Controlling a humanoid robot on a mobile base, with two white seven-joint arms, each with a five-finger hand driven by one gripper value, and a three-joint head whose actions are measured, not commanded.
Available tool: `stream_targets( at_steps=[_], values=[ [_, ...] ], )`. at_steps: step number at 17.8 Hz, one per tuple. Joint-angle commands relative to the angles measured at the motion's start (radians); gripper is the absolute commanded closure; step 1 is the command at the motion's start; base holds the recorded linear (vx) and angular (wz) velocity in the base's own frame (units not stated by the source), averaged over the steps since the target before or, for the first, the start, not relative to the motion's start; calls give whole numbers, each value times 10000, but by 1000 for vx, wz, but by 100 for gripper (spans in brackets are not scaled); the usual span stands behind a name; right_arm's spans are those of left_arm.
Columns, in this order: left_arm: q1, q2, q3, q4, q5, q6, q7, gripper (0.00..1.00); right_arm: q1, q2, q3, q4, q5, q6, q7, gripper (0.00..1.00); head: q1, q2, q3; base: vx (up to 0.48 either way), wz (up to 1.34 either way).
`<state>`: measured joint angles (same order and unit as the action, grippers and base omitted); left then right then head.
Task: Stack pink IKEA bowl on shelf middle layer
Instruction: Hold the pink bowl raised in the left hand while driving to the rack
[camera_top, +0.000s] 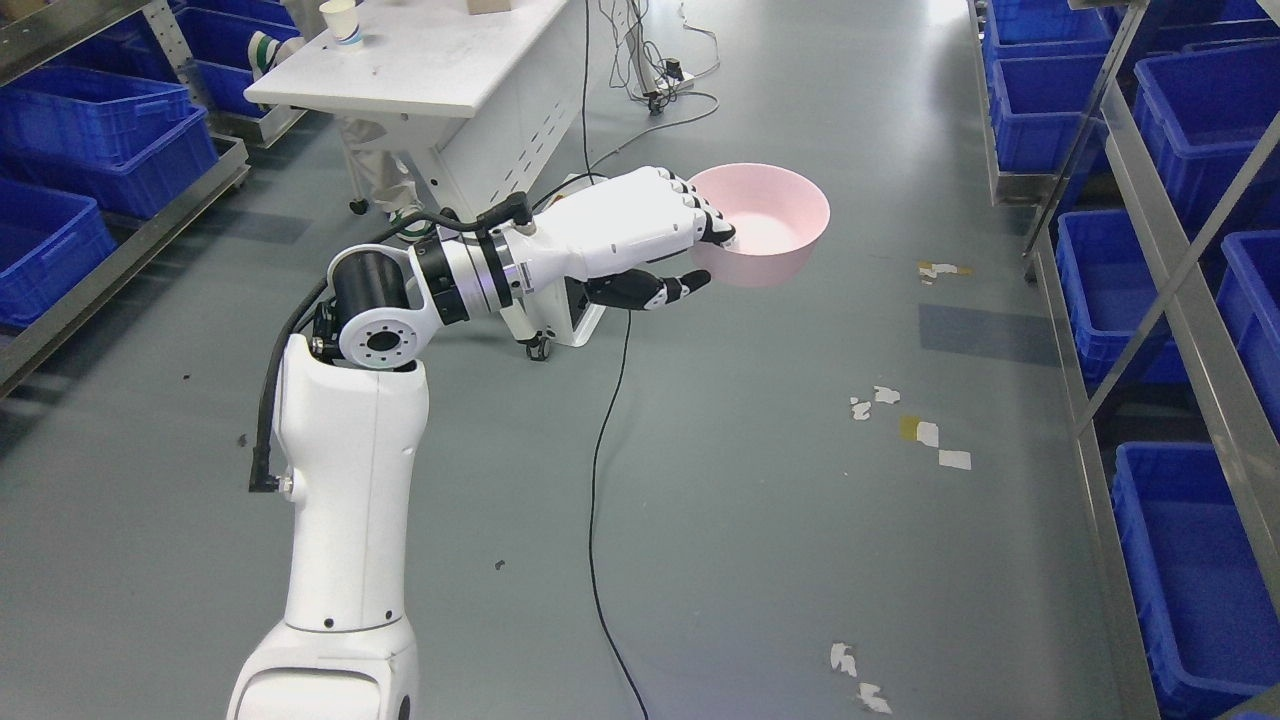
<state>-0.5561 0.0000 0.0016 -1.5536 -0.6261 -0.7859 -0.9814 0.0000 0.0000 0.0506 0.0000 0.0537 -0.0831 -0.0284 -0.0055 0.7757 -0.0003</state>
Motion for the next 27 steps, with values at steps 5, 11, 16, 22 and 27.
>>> stream_targets(
  at_steps=[5,11,16,22,27],
  values=[
    [8,175,-124,-18,2,5,43,99,230,-175,0,-175,0,3,23,0,0,0,0,399,-194],
    [-7,175,-124,-18,2,5,43,99,230,-175,0,-175,0,3,23,0,0,0,0,417,-110],
    [-7,175,-124,-18,2,5,58,99,230,-175,0,-175,0,3,23,0,0,3,0,414,-6],
    [-22,175,-78,-18,2,5,73,99,230,-175,0,-175,0,3,23,0,0,3,0,364,-5],
    [-99,175,-62,-18,18,5,196,99,230,-175,0,-175,0,3,23,0,0,3,0,266,16]
  ],
)
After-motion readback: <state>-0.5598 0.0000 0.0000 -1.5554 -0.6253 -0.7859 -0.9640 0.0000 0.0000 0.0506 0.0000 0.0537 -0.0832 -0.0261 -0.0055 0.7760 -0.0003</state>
